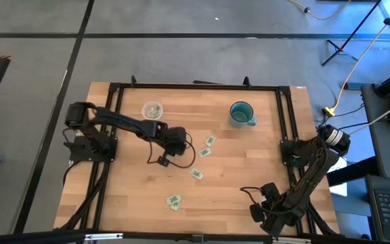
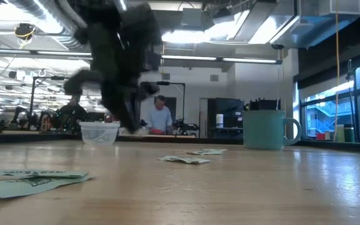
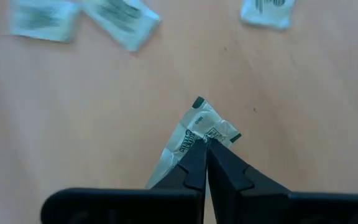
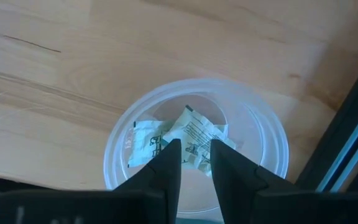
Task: Pick and place Stevia / Truvia into bins
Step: Put the stevia packet into the top transparent container
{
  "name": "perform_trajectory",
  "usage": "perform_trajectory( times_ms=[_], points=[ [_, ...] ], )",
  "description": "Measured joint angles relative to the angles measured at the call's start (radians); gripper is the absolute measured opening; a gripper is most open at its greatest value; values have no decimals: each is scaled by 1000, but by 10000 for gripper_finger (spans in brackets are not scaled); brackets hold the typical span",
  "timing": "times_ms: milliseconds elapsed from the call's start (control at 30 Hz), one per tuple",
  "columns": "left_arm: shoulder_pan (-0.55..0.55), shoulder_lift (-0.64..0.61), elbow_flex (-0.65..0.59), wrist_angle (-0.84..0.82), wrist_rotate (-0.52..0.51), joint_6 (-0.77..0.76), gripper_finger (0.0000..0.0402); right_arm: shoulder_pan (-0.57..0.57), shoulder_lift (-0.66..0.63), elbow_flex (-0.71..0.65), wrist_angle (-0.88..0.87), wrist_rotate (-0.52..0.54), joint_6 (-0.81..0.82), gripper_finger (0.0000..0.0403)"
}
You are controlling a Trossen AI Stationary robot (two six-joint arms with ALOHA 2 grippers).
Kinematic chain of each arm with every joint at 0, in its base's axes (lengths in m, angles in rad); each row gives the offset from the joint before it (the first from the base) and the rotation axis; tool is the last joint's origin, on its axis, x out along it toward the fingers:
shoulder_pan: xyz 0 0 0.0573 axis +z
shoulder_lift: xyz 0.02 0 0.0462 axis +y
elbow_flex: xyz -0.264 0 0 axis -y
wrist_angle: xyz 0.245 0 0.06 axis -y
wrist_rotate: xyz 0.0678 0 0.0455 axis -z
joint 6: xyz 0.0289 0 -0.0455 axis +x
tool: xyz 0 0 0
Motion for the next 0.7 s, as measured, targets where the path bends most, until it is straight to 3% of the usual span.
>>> perform_trajectory(
  times_ms=[200,367,700],
  points=[
    [85,-166,1,-153,-65,-24,4,0,0,0,-2,0,0,90],
    [225,-254,1,-275,-138,-52,4,0,-1,0,-4,0,0,90],
    [579,-252,1,-342,-148,-58,4,0,-1,0,-6,0,0,90]
  ],
)
